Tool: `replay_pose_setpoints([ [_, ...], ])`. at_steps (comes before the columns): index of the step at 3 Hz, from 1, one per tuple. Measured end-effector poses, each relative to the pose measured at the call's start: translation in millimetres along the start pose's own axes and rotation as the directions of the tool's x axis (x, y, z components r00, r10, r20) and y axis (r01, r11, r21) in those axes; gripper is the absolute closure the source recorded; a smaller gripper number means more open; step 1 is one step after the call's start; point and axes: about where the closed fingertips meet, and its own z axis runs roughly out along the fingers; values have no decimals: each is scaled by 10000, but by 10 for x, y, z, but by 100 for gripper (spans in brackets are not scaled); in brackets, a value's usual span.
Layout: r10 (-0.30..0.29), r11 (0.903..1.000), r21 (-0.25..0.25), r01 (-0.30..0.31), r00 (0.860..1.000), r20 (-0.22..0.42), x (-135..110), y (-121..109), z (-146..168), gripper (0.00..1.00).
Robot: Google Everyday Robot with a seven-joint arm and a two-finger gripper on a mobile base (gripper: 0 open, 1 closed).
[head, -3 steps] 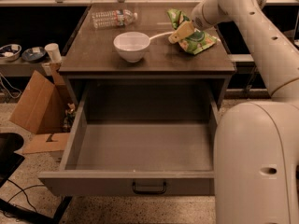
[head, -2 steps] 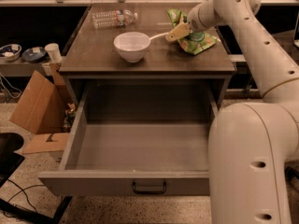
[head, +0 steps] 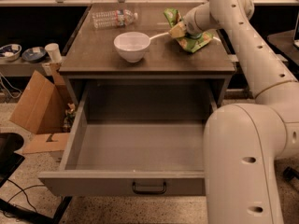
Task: Place green rice chip bag into top drawer
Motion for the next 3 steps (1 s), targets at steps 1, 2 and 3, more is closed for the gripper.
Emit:
replay_pose_setpoints([
  [1,-4,10000,0,4,10000,-3,0,0,-1,95],
  [2,-714,9974,-88,711,9964,-455,-79,-4,-109,100],
  [3,-2542,9671,-160,2541,9601,-1167,-429,-20,-623,100],
])
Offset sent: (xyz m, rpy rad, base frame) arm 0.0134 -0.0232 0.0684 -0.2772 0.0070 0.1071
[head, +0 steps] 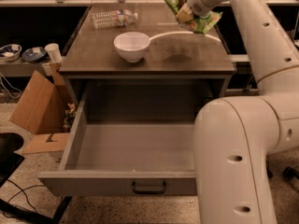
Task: Place green rice chip bag into top drawer
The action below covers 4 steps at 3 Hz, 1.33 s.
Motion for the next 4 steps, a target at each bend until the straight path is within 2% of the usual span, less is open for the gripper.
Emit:
replay_pose_setpoints([
  [1,-970,9953,47,970,9953,41,-258,-60,-719,100],
  [2,-822,9965,-173,823,9966,88,-263,6,-1398,100],
  [3,-265,9990,-349,278,9990,367,-108,149,-1843,100],
  [4,-125,9972,-739,131,9999,92,77,320,-1737,100],
])
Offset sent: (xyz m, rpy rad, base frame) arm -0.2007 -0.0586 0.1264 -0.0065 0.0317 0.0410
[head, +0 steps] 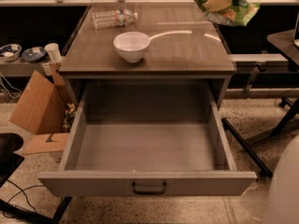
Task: Place green rice chip bag into top drawer
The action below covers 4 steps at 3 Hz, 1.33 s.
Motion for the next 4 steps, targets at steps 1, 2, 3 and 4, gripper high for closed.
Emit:
replay_pose_setpoints([
  [1,-13,10000,-53,14,10000,29,-7,24,19,100],
  [2,-20,9988,-491,40,9992,403,12,310,59,100],
  [3,-201,9998,0,204,9862,1644,-257,672,-494,100],
  [4,-13,10000,-54,29,9570,2901,-465,1180,-761,100],
])
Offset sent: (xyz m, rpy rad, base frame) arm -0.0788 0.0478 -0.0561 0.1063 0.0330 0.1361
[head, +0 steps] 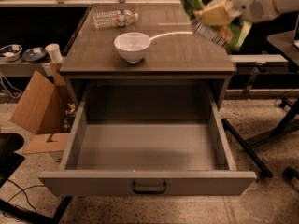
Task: Place green rice chip bag into top drawer
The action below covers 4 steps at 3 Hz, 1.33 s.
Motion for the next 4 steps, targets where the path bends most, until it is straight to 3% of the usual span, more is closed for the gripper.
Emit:
replay_pose_setpoints([
  [1,877,9916,-1016,-800,9934,740,69,692,181,100],
  [2,1562,9543,-2618,-1443,9874,253,362,1554,588,100],
  [3,1545,8991,-3798,-2175,9697,-1893,952,2273,1108,100],
  [4,869,8763,-4213,-2339,9367,-3393,1358,2509,1591,100],
])
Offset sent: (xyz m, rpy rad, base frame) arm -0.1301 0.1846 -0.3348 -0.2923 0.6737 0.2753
